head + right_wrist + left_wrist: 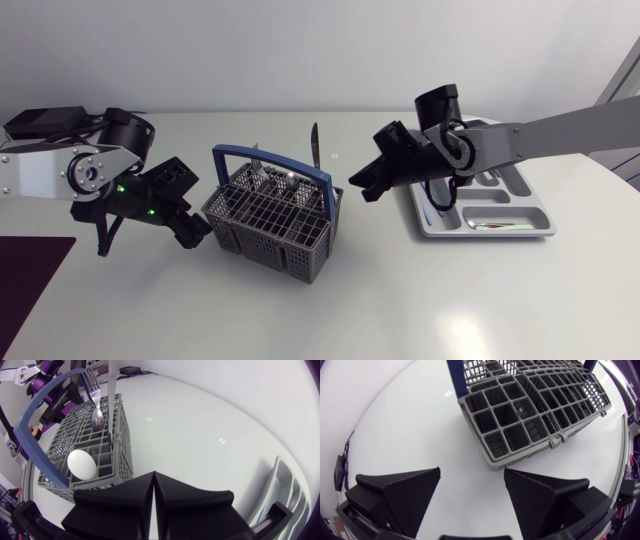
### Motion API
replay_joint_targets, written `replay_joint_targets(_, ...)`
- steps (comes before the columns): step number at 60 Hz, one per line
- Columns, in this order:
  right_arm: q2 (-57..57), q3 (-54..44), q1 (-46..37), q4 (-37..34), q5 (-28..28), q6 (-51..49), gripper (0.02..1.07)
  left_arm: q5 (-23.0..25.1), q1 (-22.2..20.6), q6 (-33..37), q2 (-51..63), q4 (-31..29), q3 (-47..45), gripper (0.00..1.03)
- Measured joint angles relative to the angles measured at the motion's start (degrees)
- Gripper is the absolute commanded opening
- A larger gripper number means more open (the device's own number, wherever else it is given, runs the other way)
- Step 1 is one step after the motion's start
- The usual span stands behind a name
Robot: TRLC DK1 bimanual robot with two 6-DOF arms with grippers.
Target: Unload the cutlery basket into the drawer organizer.
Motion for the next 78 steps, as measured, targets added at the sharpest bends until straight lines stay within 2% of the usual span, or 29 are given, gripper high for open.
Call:
replay_joint_targets(10, 2.3, 0.0, 2.7, -0.2, 0.0, -0.2, 0.09, 0.0, -0.3, 0.0, 4.1, 0.8, 0.2, 0.98)
replay_joint_targets(25, -1.5, -3.9, 5.6, -0.2, 0.7, -1.6, 0.09, -1.1, -1.6, 0.0, 9.0, 1.1, 5.5, 0.98)
replay_joint_targets(36, -6.8, -8.9, 7.4, -0.9, 1.7, -2.0, 0.09, -1.2, -5.5, -1.5, 14.6, 2.1, 12.5, 0.98)
replay_joint_targets(48, -14.4, -15.1, 9.3, -4.1, 6.9, -2.1, 0.09, -5.6, -10.5, -3.0, 24.0, 2.2, 25.4, 0.98)
replay_joint_targets(62, -17.9, -18.7, 18.5, -4.9, 8.9, -1.0, 0.09, -6.6, -12.2, -3.8, 32.2, -0.2, 39.8, 0.98)
replay_joint_targets(70, -20.2, -19.8, 18.4, -4.8, 9.7, -0.8, 0.09, -6.5, -12.0, -3.9, 32.6, -1.7, 40.9, 0.98)
replay_joint_targets(74, -23.3, -21.3, 17.7, -4.8, 9.7, -0.8, 0.14, -6.4, -11.1, -3.9, 31.7, -2.3, 40.1, 0.98)
replay_joint_targets(75, -25.2, -22.2, 17.0, -4.7, 9.7, -0.8, 0.22, -6.4, -10.8, -3.9, 31.3, -2.4, 39.8, 0.98)
replay_joint_targets(78, -27.9, -23.6, 15.8, -4.6, 9.7, -0.9, 0.28, -6.5, -9.9, -3.9, 29.2, -2.5, 37.7, 0.98)
